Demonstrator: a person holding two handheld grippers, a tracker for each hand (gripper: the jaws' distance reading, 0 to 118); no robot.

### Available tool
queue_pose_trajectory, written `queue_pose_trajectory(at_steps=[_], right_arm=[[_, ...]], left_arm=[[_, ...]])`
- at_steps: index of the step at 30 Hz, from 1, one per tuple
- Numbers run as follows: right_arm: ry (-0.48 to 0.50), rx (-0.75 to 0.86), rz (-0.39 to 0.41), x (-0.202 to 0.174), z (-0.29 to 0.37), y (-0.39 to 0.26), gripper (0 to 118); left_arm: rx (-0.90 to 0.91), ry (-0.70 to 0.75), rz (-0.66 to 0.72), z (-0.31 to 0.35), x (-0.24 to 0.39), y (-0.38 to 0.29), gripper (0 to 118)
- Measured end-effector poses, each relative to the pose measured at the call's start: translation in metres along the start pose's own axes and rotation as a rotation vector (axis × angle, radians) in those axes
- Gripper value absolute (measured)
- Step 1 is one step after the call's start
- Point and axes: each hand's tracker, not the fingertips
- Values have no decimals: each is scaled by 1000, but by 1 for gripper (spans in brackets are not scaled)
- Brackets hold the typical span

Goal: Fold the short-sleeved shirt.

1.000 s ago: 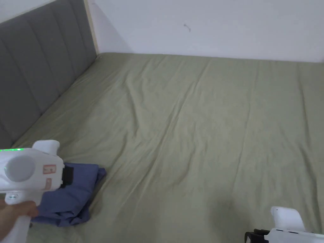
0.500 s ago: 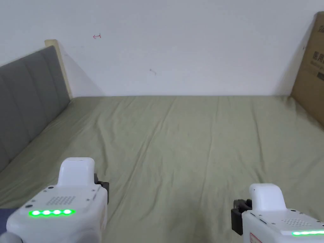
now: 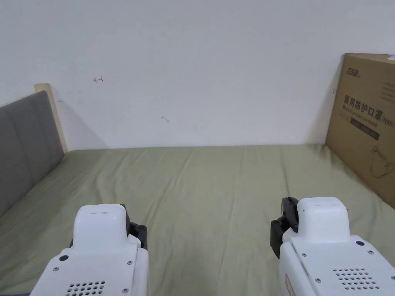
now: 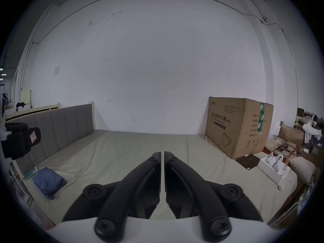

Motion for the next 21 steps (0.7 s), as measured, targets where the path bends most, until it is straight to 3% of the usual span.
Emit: queue_pose_trajectory(at_steps=[3,7,8,9,10,13,15,21], right_arm=[[-9,29,39,1,2,-1,4],[9,30,13,6,0,3,6],[6,28,10,6,0,4,8],[4,28,9,7,0,4,15],[5,30,6,7,1,6,35],[12,30,-6,10,3,7,111],[6,60,-17,11,6,4,118],[6,49,-19,15,5,12,118]], left_arm=[[7,-27,-15,2,-3,0,0],[10,-24,-43,4,0,2,1],[8,-29,-40,4,0,2,6],[2,-47,-41,4,-1,3,15],[-9,-56,-35,4,-2,4,34],[-3,-46,5,5,-2,4,104],[18,-64,23,10,-2,4,116],[-72,-103,20,3,-1,6,115]])
